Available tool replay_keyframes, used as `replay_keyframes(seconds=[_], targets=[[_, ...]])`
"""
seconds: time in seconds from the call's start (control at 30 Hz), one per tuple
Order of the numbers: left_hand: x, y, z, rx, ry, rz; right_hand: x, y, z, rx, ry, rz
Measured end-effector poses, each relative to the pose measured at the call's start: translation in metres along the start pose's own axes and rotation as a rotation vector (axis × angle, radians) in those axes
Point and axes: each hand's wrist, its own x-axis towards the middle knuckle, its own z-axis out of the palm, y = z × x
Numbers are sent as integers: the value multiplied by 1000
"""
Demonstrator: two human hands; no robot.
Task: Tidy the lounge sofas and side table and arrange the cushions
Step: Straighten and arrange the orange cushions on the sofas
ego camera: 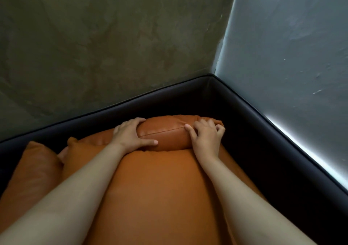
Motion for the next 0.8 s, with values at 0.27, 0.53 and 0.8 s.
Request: replay_keyframes(seconds=[0.27,0.53,0.8], targets=[[-18,21,-11,188,103,161,-6,-5,-39,-45,131,-107],[-25,60,-14,241,258,276,-2,5,-86,-130,174,-131],[-30,74,-19,155,412,368,3,7,-113,-127,282,-137]])
